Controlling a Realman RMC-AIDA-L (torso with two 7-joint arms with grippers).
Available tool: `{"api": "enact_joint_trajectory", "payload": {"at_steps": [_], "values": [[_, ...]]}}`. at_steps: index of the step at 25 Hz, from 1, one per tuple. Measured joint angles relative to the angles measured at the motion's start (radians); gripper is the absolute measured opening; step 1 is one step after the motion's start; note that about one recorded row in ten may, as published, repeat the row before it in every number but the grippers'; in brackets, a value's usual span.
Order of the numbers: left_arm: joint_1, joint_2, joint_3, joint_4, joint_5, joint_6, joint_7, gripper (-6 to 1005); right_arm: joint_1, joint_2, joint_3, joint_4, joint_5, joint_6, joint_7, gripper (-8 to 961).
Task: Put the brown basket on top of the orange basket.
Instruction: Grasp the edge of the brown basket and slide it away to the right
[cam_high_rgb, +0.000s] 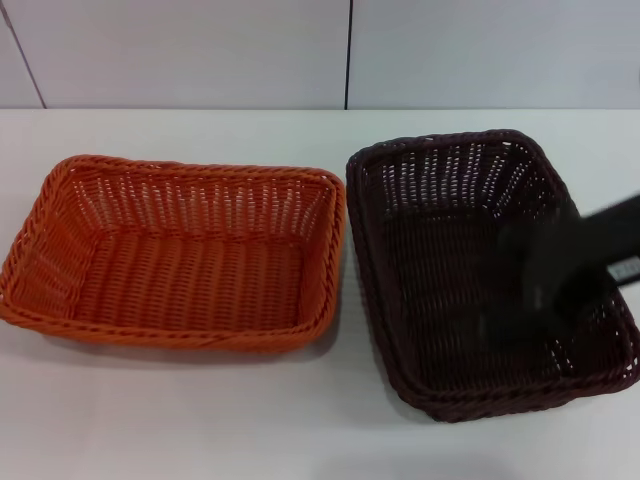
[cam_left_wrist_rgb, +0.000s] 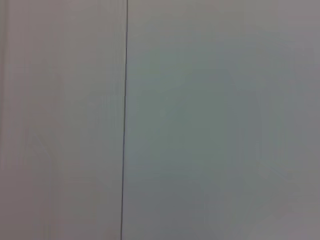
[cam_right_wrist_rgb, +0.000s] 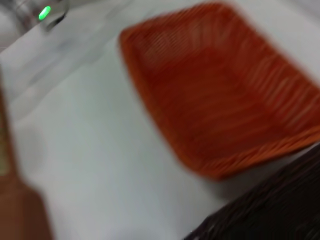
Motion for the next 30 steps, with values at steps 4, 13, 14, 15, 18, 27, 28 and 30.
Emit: {"api": "enact_joint_trajectory", "payload": {"at_steps": [4, 13, 14, 15, 18, 27, 28, 30], "values": [[-0.005, 0.000, 0.000, 0.009, -0.009, -0.001, 0.000, 790, 0.029, -0.010, 0.008, 0.058, -0.006, -0.090, -0.018, 700], [-0.017, -0.001, 0.003, 0.016, -0.021, -0.007, -0.001, 790, 0.070, -0.012, -0.001, 0.126, -0.113, -0.147, -0.033, 701], [-0.017, -0.001, 0.003, 0.016, -0.021, -0.007, -0.001, 789, 0.076, -0.012, -0.003, 0.142, -0.118, -0.147, -0.037, 701], [-0.017, -0.001, 0.004, 0.016, -0.022, -0.007, -0.001, 789, 0.084, -0.009, -0.005, 0.162, -0.125, -0.148, -0.045, 700], [-0.020, -0.003, 0.006, 0.016, -0.023, -0.009, -0.001, 789, 0.118, 0.002, -0.024, 0.247, -0.146, -0.144, -0.074, 700], [-0.021, -0.003, 0.008, 0.016, -0.024, -0.010, -0.001, 789, 0.168, 0.014, -0.076, 0.367, -0.222, -0.100, -0.091, 701], [-0.020, -0.003, 0.008, 0.016, -0.024, -0.010, -0.001, 789, 0.170, 0.014, -0.086, 0.374, -0.225, -0.093, -0.091, 701], [-0.020, -0.003, 0.008, 0.016, -0.025, -0.012, -0.001, 789, 0.173, 0.014, -0.100, 0.388, -0.233, -0.075, -0.091, 701]]}}
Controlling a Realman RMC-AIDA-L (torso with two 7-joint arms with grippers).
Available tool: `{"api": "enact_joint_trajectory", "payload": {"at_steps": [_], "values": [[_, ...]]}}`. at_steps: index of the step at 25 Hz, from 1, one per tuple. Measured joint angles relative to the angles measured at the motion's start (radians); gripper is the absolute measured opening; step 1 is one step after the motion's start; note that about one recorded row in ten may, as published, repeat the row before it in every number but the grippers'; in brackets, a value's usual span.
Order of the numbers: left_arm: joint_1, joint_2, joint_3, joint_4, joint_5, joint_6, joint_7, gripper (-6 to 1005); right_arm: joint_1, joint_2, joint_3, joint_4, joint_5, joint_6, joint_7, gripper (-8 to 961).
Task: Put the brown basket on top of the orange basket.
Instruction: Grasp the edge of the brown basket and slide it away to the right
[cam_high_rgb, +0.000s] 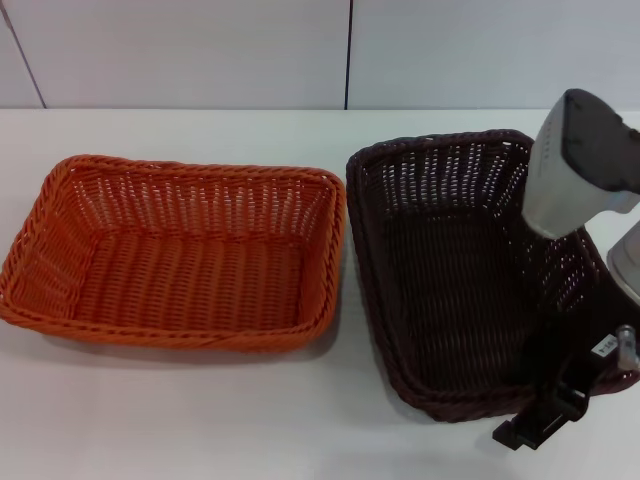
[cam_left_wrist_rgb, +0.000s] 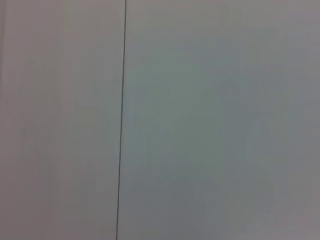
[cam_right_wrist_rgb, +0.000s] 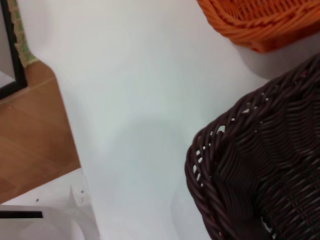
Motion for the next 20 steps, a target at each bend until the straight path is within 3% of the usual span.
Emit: {"api": "enact_joint_trajectory", "payload": {"at_steps": [10, 17, 20], "values": [[0.000, 0.000, 0.000, 0.001, 0.000, -0.008, 0.000, 788, 0.017, 0.005, -0.083, 0.094, -0.018, 0.088, 0.004, 700], [0.001, 0.002, 0.000, 0.004, 0.001, -0.008, 0.000, 788, 0.014, 0.008, -0.107, 0.056, -0.054, 0.107, 0.035, 698], [0.000, 0.002, 0.000, 0.009, 0.001, -0.008, 0.000, 788, 0.012, 0.008, -0.119, 0.038, -0.057, 0.110, 0.036, 597]]}}
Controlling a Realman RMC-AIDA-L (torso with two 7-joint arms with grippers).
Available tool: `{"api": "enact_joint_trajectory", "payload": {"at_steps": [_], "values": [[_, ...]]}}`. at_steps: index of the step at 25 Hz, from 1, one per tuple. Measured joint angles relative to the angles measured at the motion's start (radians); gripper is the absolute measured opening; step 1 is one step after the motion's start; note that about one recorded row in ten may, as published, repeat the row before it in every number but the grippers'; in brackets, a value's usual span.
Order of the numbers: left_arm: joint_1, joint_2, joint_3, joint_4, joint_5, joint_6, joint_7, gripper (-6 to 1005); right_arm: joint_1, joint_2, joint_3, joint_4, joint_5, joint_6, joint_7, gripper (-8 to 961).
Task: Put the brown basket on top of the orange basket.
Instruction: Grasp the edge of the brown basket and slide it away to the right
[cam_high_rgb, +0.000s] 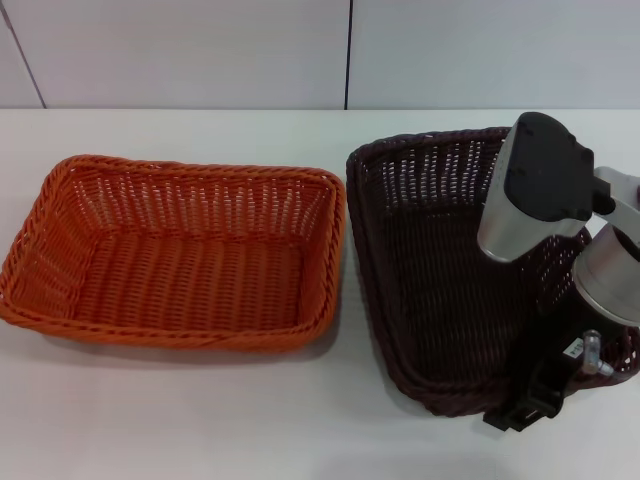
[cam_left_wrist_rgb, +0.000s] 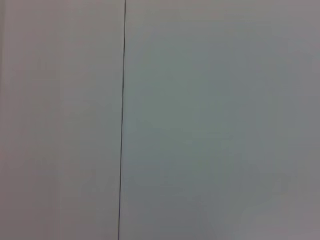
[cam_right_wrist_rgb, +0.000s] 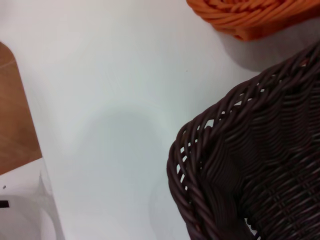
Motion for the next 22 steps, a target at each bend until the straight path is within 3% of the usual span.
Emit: {"api": "enact_joint_trajectory", "payload": {"at_steps": [6, 16, 22], "values": [[-0.003, 0.002, -0.002, 0.003, 0.000, 0.000, 0.000, 787, -0.002, 0.001, -0.041, -0.024, -0.013, 0.010, 0.016, 380], [-0.008, 0.003, -0.003, 0.009, 0.000, 0.000, 0.000, 787, -0.028, 0.002, -0.045, -0.143, -0.010, 0.045, 0.050, 333], [-0.007, 0.003, -0.005, 0.018, 0.000, 0.000, 0.000, 787, -0.029, 0.004, -0.058, -0.158, -0.008, 0.050, 0.067, 234]]}}
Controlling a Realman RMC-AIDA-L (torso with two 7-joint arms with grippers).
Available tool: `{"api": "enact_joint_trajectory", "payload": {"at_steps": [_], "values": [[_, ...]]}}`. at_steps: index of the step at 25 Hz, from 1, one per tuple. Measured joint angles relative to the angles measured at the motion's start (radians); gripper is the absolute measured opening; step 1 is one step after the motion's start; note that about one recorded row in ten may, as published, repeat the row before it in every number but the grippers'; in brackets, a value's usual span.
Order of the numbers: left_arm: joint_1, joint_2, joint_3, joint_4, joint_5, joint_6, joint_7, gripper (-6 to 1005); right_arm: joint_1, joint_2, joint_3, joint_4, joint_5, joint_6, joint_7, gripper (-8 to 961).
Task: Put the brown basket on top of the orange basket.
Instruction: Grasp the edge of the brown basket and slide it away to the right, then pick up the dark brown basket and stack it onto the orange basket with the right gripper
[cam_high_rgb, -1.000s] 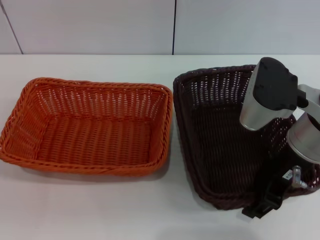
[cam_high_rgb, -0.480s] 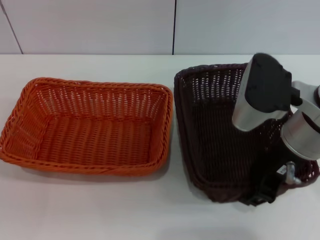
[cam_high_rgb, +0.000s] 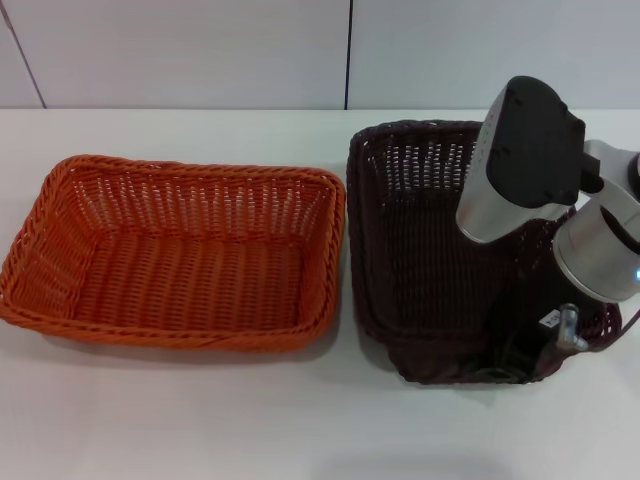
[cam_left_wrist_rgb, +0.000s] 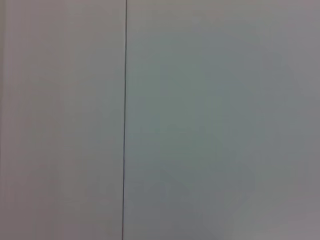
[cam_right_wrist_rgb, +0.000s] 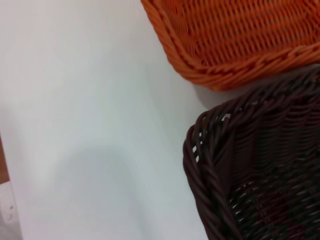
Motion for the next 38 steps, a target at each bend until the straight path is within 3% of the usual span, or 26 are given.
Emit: {"api": "enact_joint_trajectory", "payload": {"at_steps": [11, 30, 38], "values": [[0.000, 0.000, 0.004, 0.002, 0.000, 0.000, 0.000, 787, -0.019, -0.001, 0.003, -0.170, -0.006, 0.011, 0.073, 145], [0.009, 0.000, 0.008, 0.003, 0.008, 0.005, 0.000, 786, -0.019, -0.003, -0.015, -0.414, -0.092, -0.010, 0.165, 144], [0.009, 0.000, 0.008, 0.009, 0.010, 0.004, -0.027, 786, 0.038, -0.005, -0.143, -0.444, -0.199, 0.052, 0.114, 150]]}}
